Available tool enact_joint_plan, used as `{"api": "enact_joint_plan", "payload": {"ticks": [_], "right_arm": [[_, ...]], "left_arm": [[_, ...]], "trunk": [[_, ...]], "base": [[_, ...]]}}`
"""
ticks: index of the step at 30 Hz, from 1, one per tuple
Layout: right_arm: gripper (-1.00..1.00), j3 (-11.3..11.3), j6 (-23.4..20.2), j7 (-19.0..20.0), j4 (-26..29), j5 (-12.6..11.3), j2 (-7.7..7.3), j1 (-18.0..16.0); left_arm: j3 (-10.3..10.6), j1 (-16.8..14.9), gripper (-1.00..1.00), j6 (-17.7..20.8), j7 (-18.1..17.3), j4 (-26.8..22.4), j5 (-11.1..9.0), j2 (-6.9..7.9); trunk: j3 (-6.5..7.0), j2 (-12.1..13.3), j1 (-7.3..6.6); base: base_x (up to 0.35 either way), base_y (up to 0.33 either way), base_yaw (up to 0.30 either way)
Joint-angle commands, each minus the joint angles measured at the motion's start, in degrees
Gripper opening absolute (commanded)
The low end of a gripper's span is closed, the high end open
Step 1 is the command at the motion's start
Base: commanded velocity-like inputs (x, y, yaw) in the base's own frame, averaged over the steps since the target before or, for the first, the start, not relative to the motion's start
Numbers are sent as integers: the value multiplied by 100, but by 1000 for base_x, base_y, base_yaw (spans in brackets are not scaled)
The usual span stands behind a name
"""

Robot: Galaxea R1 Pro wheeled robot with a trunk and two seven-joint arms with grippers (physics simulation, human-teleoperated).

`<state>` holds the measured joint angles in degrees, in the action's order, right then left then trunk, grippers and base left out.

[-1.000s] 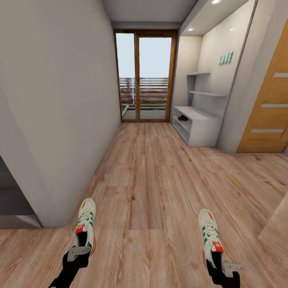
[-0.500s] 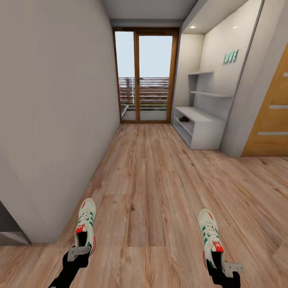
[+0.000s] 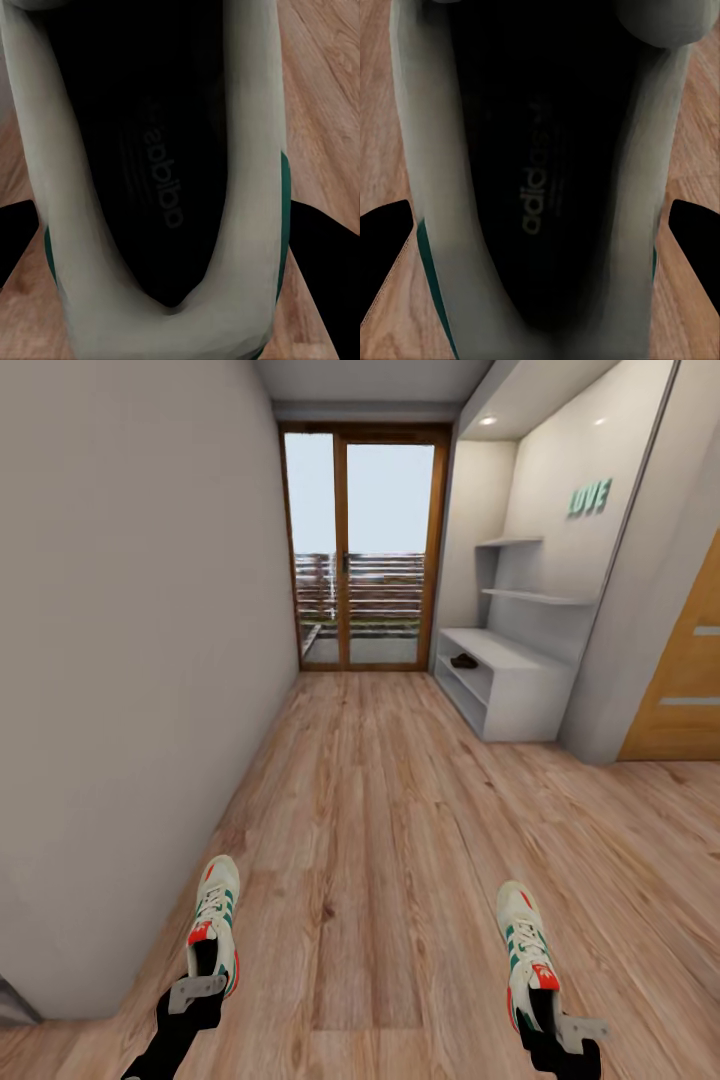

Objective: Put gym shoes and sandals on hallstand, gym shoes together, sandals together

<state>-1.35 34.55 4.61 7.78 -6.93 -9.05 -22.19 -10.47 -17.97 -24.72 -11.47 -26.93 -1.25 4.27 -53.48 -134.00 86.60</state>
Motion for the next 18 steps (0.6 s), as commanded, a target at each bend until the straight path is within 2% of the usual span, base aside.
{"api": "enact_joint_plan", "payload": {"ticks": [1,18], "right_arm": [[-100,-14,17,48,-4,-54,0,-4],[-100,-14,17,48,-4,-46,0,-4]], "left_arm": [[-34,-4,-100,-8,-57,4,-15,-4],[-34,-4,-100,-7,-57,4,-15,-2]], "trunk": [[-5,-2,2],[-5,-2,2]], "base": [[339,0,0],[339,0,0]]}}
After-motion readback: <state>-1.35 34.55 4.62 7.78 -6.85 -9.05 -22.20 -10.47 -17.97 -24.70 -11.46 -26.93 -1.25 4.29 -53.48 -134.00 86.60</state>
